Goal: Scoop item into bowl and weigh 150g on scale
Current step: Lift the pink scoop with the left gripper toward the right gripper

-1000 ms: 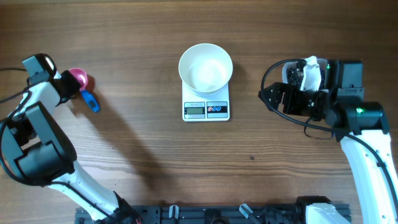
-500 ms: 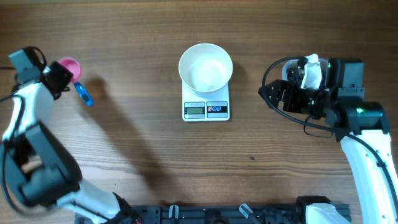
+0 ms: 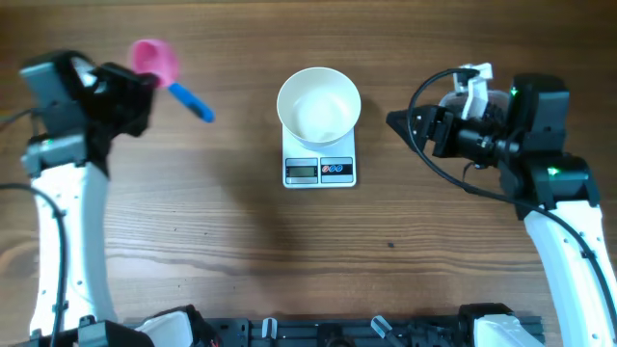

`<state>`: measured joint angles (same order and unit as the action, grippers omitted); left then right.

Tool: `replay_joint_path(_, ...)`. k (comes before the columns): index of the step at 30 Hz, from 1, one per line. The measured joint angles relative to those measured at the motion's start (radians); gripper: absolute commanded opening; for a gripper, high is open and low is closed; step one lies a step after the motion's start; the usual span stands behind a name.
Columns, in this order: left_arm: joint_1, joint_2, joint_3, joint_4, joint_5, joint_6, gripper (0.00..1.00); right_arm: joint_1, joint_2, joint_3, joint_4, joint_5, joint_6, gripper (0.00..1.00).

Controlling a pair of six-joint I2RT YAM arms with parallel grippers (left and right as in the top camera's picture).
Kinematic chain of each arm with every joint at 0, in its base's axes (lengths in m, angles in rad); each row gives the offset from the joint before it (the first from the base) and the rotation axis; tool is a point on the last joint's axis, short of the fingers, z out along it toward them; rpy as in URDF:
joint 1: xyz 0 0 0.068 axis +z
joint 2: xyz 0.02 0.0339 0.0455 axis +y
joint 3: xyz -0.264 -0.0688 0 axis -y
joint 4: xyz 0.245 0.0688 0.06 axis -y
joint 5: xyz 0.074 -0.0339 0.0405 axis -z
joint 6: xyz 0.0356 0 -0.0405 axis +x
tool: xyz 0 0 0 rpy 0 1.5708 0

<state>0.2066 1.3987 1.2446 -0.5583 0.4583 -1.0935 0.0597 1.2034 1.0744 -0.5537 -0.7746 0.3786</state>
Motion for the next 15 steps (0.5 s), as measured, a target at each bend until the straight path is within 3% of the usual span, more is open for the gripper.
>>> replay_joint_path(9, -0.334, 0.0, 0.0, -0.083, -0.151, -0.446, 0.04, 0.14, 0.0, 0.001, 0.151, -0.006, 0.094, 0.82)
replay_joint_path(15, -0.473, 0.0, 0.0, -0.094, -0.234, -0.599, 0.04, 0.256, 0.0, 0.001, 0.2, 0.084, 0.13, 0.68)
